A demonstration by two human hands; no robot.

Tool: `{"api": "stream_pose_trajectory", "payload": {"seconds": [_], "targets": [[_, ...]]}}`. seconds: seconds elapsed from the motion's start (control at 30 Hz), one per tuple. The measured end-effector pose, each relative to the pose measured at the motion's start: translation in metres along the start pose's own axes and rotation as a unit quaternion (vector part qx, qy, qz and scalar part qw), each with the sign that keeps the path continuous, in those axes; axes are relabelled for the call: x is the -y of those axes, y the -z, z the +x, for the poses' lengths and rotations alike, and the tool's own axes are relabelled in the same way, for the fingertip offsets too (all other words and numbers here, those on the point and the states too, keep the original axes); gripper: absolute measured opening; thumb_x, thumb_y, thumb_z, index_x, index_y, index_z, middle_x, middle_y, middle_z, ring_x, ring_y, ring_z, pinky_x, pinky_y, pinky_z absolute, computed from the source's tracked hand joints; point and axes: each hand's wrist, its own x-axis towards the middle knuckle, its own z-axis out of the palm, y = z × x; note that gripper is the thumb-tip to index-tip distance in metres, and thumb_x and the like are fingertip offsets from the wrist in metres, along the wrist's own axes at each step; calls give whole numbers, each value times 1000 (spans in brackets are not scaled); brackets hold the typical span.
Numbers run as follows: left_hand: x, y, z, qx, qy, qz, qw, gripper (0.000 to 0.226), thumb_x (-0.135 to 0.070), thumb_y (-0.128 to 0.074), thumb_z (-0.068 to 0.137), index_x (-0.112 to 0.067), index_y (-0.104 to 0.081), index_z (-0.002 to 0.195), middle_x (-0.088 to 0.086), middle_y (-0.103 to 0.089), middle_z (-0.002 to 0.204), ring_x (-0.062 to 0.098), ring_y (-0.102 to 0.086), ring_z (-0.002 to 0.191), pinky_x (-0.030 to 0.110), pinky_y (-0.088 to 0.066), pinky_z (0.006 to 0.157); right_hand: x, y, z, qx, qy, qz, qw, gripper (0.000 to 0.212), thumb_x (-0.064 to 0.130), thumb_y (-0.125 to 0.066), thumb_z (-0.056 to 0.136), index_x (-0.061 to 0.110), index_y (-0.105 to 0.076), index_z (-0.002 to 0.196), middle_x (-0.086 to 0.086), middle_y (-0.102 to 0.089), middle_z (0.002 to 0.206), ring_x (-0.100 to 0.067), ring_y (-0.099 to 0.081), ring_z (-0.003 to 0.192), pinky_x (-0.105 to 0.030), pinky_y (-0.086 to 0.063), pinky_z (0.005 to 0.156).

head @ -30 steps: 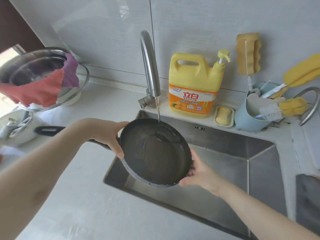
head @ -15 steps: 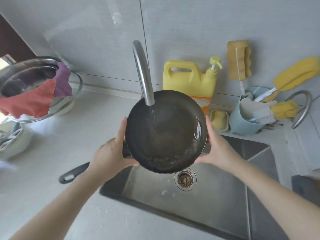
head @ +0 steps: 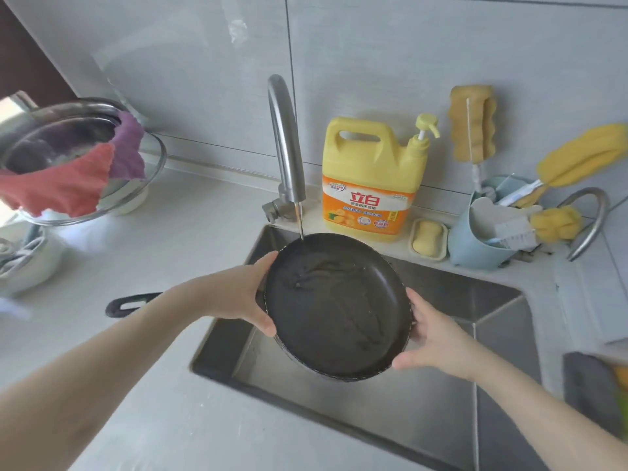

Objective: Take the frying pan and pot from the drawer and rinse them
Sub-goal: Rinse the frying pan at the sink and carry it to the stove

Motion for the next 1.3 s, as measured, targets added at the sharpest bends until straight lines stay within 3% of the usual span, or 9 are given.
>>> {"api": "stream_pose_trajectory", "payload": {"seconds": [0.1, 0.23, 0.4, 0.6, 0.83, 0.93, 1.07, 1.17, 1.3], "targets": [[-8, 4, -3, -76, 23, 170, 982, 114, -40, -84, 58, -46, -5, 140, -10, -66, 88, 16, -63, 84, 30, -51, 74, -23, -37, 14, -40, -1, 58, 998, 132, -1, -90, 56, 42, -10, 151, 26, -63, 120, -6, -64, 110, -28, -47, 103], [5, -8, 1, -158, 42, 225, 961, 129, -46, -80, 62, -48, 18, 146, -8, -59, 71, 16, -58, 72, 31, -48, 64, -40, -49, 35, -103, 9, 63, 993, 147, 12, -94, 51, 56, 9, 146, 31, -46, 139, -3, -56, 122, -35, -38, 112], [28, -54, 18, -292, -6, 189, 938, 130, -72, -69, 65, -36, 22, 151, 5, -64, 94, 23, -58, 74, 31, -44, 59, -31, -24, 38, -194, 47, -77, 977, 144, 17, -93, 58, 38, 16, 151, 9, -16, 156, 1, -20, 138, -20, -21, 109], [27, -95, 30, -501, -158, 188, 830, 103, -64, -54, 78, -9, -10, 152, 12, -64, 77, 28, -64, 62, 32, -45, 39, -35, 8, 25, -328, 165, -249, 896, 133, 26, -92, 59, 21, 1, 154, -25, -31, 149, -12, -24, 136, -18, -18, 105], [0, -78, 34, -628, -267, 265, 681, 122, -39, -86, 72, -8, -3, 155, 7, -48, 102, 22, -51, 81, 31, -42, 62, -5, 37, 11, -460, 316, -248, 792, 92, 67, -41, 89, 15, 1, 152, -23, -29, 124, -40, -36, 110, -35, -29, 104], [-4, -76, 31, -622, -266, 270, 685, 126, -36, -88, 69, -10, -1, 156, 7, -46, 100, 21, -49, 80, 31, -38, 65, -1, 39, 9, -483, 320, -261, 772, 89, 62, -47, 90, 15, -3, 151, -25, -30, 121, -40, -38, 104, -42, -31, 95], [11, -91, 33, -599, -238, 271, 714, 108, -45, -71, 80, -9, -3, 156, 6, -46, 102, 22, -49, 81, 31, -41, 62, -24, 28, 17, -447, 242, -253, 823, 112, 25, -85, 66, 11, -7, 144, -43, -44, 127, -50, -47, 118, -53, -43, 99], [28, -103, 31, -578, -190, 248, 754, 95, -51, -65, 83, -7, -16, 151, 9, -58, 90, 19, -50, 79, 33, -48, 55, -33, 14, 27, -417, 238, -292, 827, 101, 43, -74, 77, -8, -16, 142, -39, -45, 128, -38, -41, 119, -35, -34, 100], [54, -107, 23, -561, -110, 213, 792, 92, -61, -60, 79, -5, -25, 143, 11, -62, 89, 19, -55, 79, 34, -50, 55, -30, -5, 46, -337, 239, -291, 863, 130, 17, -96, 47, -4, -14, 145, -23, -38, 135, -29, -40, 119, -32, -44, 91]]}}
